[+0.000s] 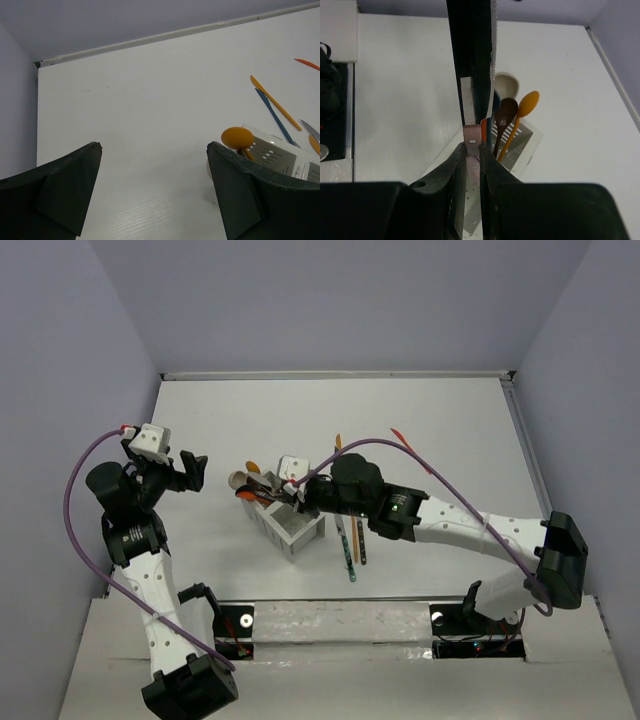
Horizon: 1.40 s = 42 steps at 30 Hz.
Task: Sort the eating utensils into containers
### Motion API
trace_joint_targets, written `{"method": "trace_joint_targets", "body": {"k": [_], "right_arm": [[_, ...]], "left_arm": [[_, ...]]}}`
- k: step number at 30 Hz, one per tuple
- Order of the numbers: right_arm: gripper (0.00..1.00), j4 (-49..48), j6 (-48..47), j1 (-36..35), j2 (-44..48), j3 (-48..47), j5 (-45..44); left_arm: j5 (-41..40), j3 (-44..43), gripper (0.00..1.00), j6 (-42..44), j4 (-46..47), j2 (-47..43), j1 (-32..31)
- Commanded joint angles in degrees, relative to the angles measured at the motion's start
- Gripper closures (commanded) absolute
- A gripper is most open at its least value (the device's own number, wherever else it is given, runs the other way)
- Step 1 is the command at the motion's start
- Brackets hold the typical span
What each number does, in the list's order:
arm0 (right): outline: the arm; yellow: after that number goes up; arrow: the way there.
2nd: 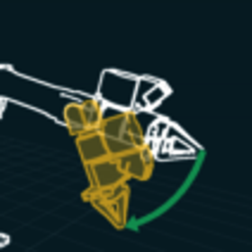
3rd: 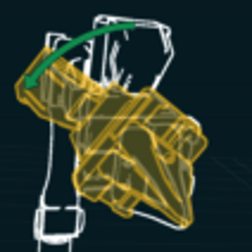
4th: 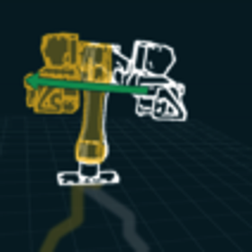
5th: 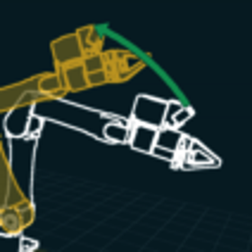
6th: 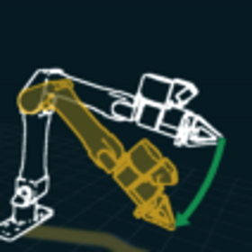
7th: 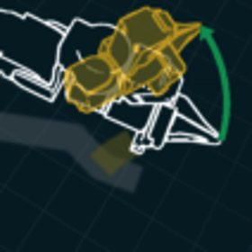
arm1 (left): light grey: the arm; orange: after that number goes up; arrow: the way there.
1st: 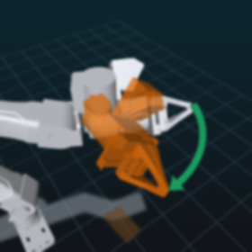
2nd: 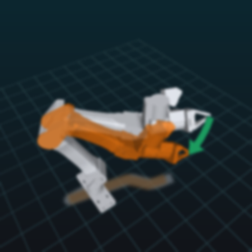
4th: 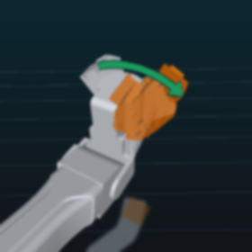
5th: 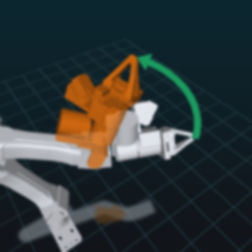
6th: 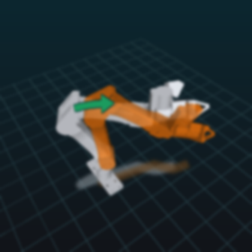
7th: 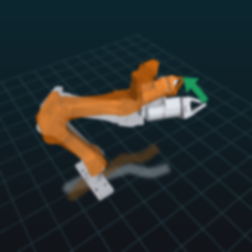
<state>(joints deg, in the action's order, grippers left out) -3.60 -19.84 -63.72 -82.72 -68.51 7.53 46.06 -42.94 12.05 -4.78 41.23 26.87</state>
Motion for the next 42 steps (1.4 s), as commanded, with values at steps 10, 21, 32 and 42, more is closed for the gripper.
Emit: {"method": "trace_joint_targets", "body": {"k": [10,21,32,42], "right_arm": [[1.0,-9.8,0.5,2.1,-7.4,7.0,5.1],[0.53,-10.0,1.4,2.6,-7.3,8.9,0.0],[0.37,4.4,9.3,10.2,-2.0,0.3,-5.8],[0.0,36.1,17.3,45.9,-18.2,-22.9,-12.6]], "left_arm": [[-1.8,0.9,0.02,-1.2,4.0,-0.4,0.5],[-1.1,1.0,0.02,-1.3,4.2,-0.5,0.5],[-0.2,0.9,0.02,-1.4,4.1,-0.7,0.5],[0.1,1.0,0.02,-1.3,4.2,-1.4,0.5]]}}
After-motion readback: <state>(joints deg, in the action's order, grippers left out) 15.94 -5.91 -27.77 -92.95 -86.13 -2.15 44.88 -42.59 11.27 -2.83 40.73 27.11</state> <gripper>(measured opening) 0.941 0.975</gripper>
